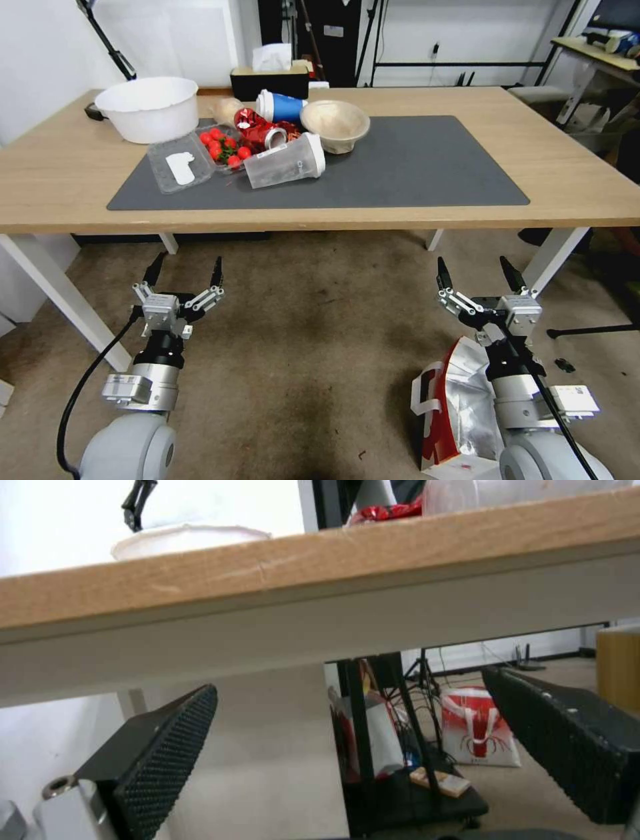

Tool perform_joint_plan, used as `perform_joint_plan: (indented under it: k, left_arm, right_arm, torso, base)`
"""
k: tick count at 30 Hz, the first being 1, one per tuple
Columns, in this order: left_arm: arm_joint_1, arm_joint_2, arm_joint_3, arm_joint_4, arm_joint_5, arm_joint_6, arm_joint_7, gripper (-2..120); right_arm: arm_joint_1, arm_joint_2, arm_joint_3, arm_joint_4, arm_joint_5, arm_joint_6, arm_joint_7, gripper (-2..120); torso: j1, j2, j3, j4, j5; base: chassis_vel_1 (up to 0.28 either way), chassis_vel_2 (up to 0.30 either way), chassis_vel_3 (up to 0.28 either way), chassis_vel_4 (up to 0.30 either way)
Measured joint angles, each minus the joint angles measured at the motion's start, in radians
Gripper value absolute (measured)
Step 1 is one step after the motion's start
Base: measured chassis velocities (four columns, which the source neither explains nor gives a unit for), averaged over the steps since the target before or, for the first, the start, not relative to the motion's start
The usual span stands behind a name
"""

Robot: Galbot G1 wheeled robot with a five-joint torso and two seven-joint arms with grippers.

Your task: Pick up the food delivery bag from the floor and place it on the table.

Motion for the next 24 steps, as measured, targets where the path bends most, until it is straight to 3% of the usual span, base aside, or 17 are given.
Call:
perform_joint_plan:
  k: [24]
  left_arm:
    - [0.009, -0.007, -0.002, 0.001, 0.004, -0.014, 0.004, 99]
  right_arm:
    - [-0.004, 0.009, -0.001, -0.008, 0.000, 0.014, -0.003, 100]
  torso:
    - [-0.033, -0.101, -0.067, 0.0000, 0.0000]
  base:
    - [0.000, 0.000, 0.000, 0.000]
